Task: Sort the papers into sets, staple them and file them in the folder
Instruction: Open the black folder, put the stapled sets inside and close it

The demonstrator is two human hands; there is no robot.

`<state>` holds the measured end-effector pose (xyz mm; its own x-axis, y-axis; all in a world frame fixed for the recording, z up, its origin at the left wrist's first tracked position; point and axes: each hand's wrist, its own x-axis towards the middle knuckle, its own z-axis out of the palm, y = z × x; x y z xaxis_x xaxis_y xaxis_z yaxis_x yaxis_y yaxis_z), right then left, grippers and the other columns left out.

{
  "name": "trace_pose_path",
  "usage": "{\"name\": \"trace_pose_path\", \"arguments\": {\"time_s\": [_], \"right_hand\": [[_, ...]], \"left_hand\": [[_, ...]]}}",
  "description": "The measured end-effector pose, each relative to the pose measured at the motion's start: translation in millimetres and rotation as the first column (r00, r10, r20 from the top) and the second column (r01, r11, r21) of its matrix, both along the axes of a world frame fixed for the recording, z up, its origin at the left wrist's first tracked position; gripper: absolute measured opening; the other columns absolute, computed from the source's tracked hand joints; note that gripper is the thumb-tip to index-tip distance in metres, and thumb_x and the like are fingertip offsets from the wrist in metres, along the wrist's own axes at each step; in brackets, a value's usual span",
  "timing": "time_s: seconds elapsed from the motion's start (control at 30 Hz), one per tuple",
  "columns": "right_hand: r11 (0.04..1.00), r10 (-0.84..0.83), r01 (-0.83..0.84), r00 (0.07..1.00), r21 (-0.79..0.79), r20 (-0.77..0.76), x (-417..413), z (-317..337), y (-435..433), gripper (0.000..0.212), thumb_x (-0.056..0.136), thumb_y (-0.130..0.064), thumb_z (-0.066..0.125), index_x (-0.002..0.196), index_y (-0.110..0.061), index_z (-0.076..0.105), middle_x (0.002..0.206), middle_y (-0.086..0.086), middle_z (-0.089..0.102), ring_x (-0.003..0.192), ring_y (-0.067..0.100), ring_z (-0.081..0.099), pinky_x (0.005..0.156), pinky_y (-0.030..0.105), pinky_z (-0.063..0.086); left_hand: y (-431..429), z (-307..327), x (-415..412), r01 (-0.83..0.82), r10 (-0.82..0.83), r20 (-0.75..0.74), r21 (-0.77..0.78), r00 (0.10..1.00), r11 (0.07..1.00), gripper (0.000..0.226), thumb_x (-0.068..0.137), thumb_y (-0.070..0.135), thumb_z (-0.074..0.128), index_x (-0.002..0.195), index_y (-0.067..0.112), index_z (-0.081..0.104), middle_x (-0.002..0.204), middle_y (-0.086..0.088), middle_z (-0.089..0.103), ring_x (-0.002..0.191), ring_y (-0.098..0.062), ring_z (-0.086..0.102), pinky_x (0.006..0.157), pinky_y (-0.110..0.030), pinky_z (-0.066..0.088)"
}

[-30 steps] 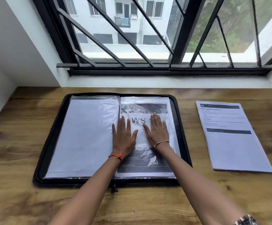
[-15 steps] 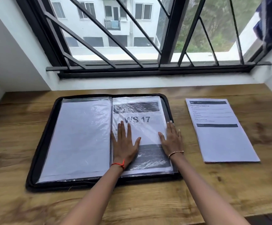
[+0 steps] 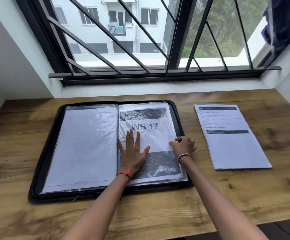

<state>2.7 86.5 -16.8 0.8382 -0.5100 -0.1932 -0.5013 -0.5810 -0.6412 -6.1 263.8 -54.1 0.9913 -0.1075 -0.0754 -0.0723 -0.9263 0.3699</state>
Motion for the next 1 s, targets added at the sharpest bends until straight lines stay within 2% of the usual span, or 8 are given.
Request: {"name": "trace_pose_path", "arguments": {"time_s": [0.1, 0.17, 0.27, 0.5, 0.6, 0.77, 0.9, 1.0], "right_hand": [[0.988, -0.012, 0.002, 0.998, 0.157, 0.059, 1, 13, 3, 0.015, 0.076, -0.014, 0.07, 0.082, -0.001, 0.069, 0.088, 0.012, 0.068, 0.092, 0.024, 0.059, 0.081, 0.029, 0.046], [0.959, 0.007, -0.033, 0.996, 0.282, 0.093, 4, 26, 8, 0.009, 0.074, -0.008, 0.068, 0.069, 0.0, 0.066, 0.064, 0.007, 0.059, 0.062, 0.017, 0.053, 0.055, 0.02, 0.039], [0.924, 0.039, -0.092, 0.988, 0.372, 0.149, 14, 46, 22, 0.017, 0.072, -0.006, 0.066, 0.059, -0.007, 0.054, 0.052, 0.0, 0.045, 0.05, 0.013, 0.039, 0.044, 0.018, 0.032], [0.862, 0.162, -0.3, 0.927, 0.409, 0.338, 39, 88, 96, 0.023, 0.075, -0.007, 0.065, 0.091, -0.01, 0.049, 0.083, 0.012, 0.058, 0.062, 0.019, 0.052, 0.047, 0.02, 0.042], [0.829, 0.247, -0.419, 0.869, 0.37, 0.429, 40, 105, 143, 0.03, 0.075, -0.007, 0.066, 0.099, -0.01, 0.048, 0.076, 0.008, 0.054, 0.055, 0.01, 0.045, 0.043, 0.006, 0.035], [0.751, 0.377, -0.573, 0.78, 0.328, 0.499, 36, 125, 220, 0.026, 0.078, -0.005, 0.063, 0.095, -0.012, 0.045, 0.059, -0.002, 0.043, 0.046, 0.008, 0.038, 0.039, 0.009, 0.032], [0.695, 0.488, -0.657, 0.73, 0.293, 0.479, 31, 120, 268, 0.027, 0.077, -0.007, 0.062, 0.101, -0.007, 0.049, 0.07, 0.01, 0.056, 0.053, 0.017, 0.047, 0.047, 0.021, 0.037], [0.6, 0.545, -0.69, 0.723, 0.404, 0.425, 28, 108, 277, 0.031, 0.08, -0.012, 0.065, 0.107, -0.004, 0.052, 0.068, 0.008, 0.058, 0.046, 0.016, 0.05, 0.04, 0.018, 0.041]], "left_hand": [[2, 2, -2, 0.019, -0.019, 0.01, -0.034, 1.0, 0.999, 0.088, 0.073, 0.069, 0.0, 0.149, 0.024, -0.004, 0.155, -0.001, -0.02, 0.138, -0.01, -0.025, 0.113, -0.048, -0.017], [3, 5, -2, 0.019, -0.017, 0.014, -0.1, 1.0, 0.995, 0.079, 0.084, 0.066, 0.014, 0.149, 0.024, -0.001, 0.155, 0.0, -0.019, 0.14, -0.01, -0.023, 0.112, -0.044, -0.019], [8, 15, -1, 0.004, 0.01, 0.05, -0.27, 0.999, 0.963, 0.066, 0.096, 0.047, 0.037, 0.149, 0.022, 0.007, 0.157, 0.002, -0.01, 0.143, -0.011, -0.016, 0.112, -0.037, -0.017], [40, 75, 10, -0.107, 0.145, -0.013, -0.746, 0.989, 0.658, 0.043, 0.096, 0.03, 0.047, 0.137, 0.014, 0.046, 0.144, -0.001, 0.042, 0.134, -0.013, 0.036, 0.106, -0.018, 0.024], [71, 97, 14, -0.144, 0.178, -0.065, -0.867, 0.982, 0.478, 0.035, 0.099, 0.031, 0.04, 0.131, 0.021, 0.05, 0.134, 0.008, 0.051, 0.124, -0.009, 0.046, 0.106, -0.029, 0.035], [129, 126, 7, -0.18, 0.229, -0.131, -0.961, 0.965, 0.209, 0.035, 0.1, 0.027, 0.035, 0.127, 0.008, 0.049, 0.132, -0.003, 0.05, 0.124, -0.015, 0.046, 0.09, -0.014, 0.045], [176, 129, 2, -0.202, 0.161, -0.195, -0.979, 0.968, 0.031, 0.061, 0.096, 0.049, 0.03, 0.142, 0.009, 0.035, 0.133, -0.007, 0.053, 0.13, -0.02, 0.043, 0.11, -0.033, 0.032], [205, 123, 3, -0.247, 0.111, -0.251, -0.968, 0.962, -0.05, 0.089, 0.068, 0.067, 0.062, 0.138, 0.017, 0.039, 0.122, -0.003, 0.063, 0.116, -0.019, 0.058, 0.094, -0.031, 0.048]]}}
